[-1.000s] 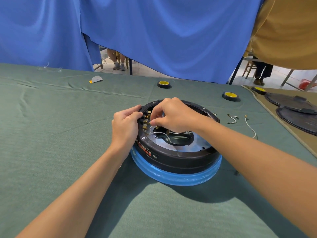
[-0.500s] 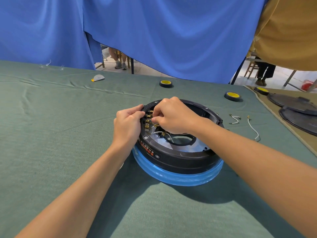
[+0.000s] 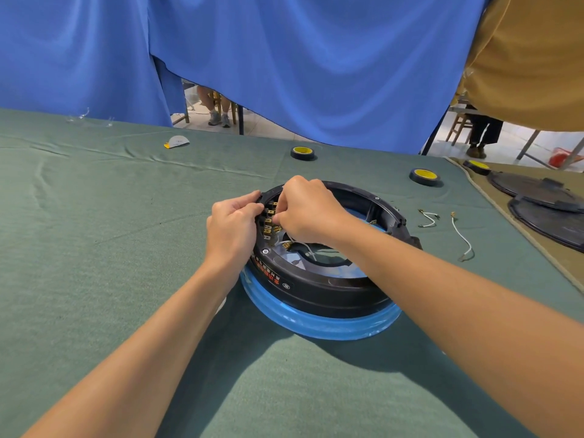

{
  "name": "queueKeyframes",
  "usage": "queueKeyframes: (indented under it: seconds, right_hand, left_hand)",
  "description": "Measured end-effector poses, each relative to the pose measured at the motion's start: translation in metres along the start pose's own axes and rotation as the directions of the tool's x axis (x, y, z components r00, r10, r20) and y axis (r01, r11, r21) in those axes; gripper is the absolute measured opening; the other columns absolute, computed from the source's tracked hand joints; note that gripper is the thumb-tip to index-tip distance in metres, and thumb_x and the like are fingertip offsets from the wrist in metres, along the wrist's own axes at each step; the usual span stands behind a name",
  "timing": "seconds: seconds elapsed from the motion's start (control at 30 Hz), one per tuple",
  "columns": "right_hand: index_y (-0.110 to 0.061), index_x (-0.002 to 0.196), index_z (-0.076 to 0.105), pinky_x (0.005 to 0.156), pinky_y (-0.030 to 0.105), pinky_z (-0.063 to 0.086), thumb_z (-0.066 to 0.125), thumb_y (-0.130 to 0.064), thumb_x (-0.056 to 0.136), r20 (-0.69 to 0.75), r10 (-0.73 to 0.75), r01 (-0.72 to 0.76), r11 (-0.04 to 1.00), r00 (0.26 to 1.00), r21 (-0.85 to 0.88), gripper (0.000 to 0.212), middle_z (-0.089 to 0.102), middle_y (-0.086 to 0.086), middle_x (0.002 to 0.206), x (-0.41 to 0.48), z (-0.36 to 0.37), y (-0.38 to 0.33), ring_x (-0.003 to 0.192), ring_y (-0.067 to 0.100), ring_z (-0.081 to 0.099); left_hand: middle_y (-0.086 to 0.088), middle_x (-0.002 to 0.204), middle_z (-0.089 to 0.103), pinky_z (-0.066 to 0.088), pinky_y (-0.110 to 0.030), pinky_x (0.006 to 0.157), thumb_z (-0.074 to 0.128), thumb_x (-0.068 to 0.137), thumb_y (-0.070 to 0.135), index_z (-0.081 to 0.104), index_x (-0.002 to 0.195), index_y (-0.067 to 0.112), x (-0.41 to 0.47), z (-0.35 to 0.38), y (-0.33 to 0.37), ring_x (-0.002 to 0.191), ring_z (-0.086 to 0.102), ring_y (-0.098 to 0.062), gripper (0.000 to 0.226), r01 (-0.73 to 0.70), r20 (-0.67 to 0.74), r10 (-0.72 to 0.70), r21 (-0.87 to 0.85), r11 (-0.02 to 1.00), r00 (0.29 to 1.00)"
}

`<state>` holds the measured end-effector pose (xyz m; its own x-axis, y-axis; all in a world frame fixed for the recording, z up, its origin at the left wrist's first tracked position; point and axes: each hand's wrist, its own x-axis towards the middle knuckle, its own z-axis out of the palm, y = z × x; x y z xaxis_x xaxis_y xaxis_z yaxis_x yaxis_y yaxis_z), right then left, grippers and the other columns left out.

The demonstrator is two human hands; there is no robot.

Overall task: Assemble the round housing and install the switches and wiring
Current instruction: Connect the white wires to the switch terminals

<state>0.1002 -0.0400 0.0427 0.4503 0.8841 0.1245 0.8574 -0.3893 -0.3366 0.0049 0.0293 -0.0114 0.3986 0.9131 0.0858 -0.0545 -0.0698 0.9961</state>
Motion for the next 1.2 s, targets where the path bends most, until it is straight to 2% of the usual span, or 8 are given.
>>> queueKeyframes:
  seconds: [0.13,0.27,0.37,0.53,0.7,1.0,1.1,1.2]
  right_hand:
    - [-0.012,0.1,0.073,0.082,0.036,0.053,0.065,-0.02,0.092,0.051,-0.039,0.034,0.994,0.998,0.101,0.014,0.068,0.004,0.099,-0.001,-0.007,0.005,0.096,0.023,0.062]
    - [-0.018,0.102,0.076,0.062,0.012,0.041,0.07,-0.015,0.088,0.139,-0.109,0.086,0.983,0.984,0.164,0.016,0.062,-0.014,0.077,-0.002,-0.022,0.016,0.081,0.005,0.059]
    - [-0.019,0.093,0.077,0.049,0.004,0.033,0.073,-0.019,0.086,0.107,-0.147,0.129,0.979,0.983,0.16,0.009,0.062,-0.014,0.07,-0.001,-0.022,0.021,0.068,-0.001,0.056]
    - [-0.014,0.09,0.077,0.057,0.013,0.036,0.07,-0.016,0.088,0.06,-0.205,0.196,0.972,0.977,0.13,0.008,0.058,-0.014,0.07,-0.001,-0.016,0.02,0.07,0.001,0.051]
    - [-0.01,0.084,0.076,0.054,0.018,0.043,0.065,-0.007,0.086,0.047,-0.206,0.202,0.977,0.977,0.065,0.012,0.06,-0.005,0.069,0.001,-0.011,0.015,0.067,0.005,0.052]
    - [-0.012,0.094,0.071,0.077,0.035,0.054,0.062,-0.008,0.089,0.047,-0.143,0.139,0.987,0.989,0.08,0.011,0.064,0.009,0.101,0.001,-0.007,0.008,0.091,0.022,0.059]
    - [-0.011,0.097,0.072,0.077,0.031,0.052,0.063,-0.013,0.091,0.028,-0.192,0.19,0.979,0.981,0.076,0.011,0.066,0.003,0.095,-0.005,-0.011,0.012,0.09,0.018,0.059]
    - [-0.018,0.092,0.074,0.064,0.018,0.04,0.069,-0.023,0.088,-0.03,-0.262,0.263,0.961,0.965,0.085,0.008,0.059,-0.009,0.079,-0.013,-0.018,0.016,0.08,0.009,0.054]
  left_hand:
    - [-0.009,0.117,0.07,0.047,-0.044,0.103,0.057,0.067,0.027,0.069,0.118,0.012,-0.002,0.0,0.001,0.111,0.064,-0.024,0.055,-0.003,0.005,0.003,-0.003,1.0,1.0]
    - [-0.009,0.117,0.07,0.047,-0.044,0.104,0.057,0.068,0.027,0.069,0.118,0.012,-0.001,0.0,0.001,0.113,0.064,-0.024,0.054,-0.01,0.003,0.01,0.002,1.0,1.0]
    - [-0.008,0.118,0.07,0.046,-0.043,0.104,0.057,0.071,0.026,0.069,0.119,0.011,-0.002,0.0,0.001,0.113,0.064,-0.023,0.051,-0.016,0.007,0.016,0.006,1.0,1.0]
    - [-0.007,0.118,0.07,0.046,-0.043,0.104,0.057,0.069,0.027,0.07,0.118,0.013,-0.003,0.0,0.001,0.113,0.063,-0.023,0.052,-0.015,-0.002,0.015,0.001,1.0,1.0]
    - [-0.007,0.116,0.071,0.045,-0.043,0.105,0.058,0.068,0.027,0.07,0.117,0.014,-0.002,0.001,0.0,0.113,0.063,-0.022,0.052,-0.011,-0.007,0.011,-0.007,1.0,1.0]
    - [-0.007,0.114,0.071,0.047,-0.044,0.103,0.059,0.081,0.016,0.07,0.117,0.012,-0.002,0.0,-0.003,0.11,0.065,-0.022,0.038,-0.017,-0.014,0.016,-0.019,1.0,1.0]
    - [-0.009,0.114,0.071,0.047,-0.045,0.103,0.059,0.082,0.014,0.07,0.117,0.01,-0.003,-0.001,-0.002,0.11,0.065,-0.023,0.037,-0.021,-0.009,0.021,-0.023,1.0,1.0]
    - [-0.008,0.114,0.071,0.047,-0.044,0.104,0.06,0.082,0.013,0.07,0.117,0.01,-0.004,0.0,-0.001,0.11,0.065,-0.022,0.037,-0.029,-0.019,0.029,-0.029,0.999,0.999]
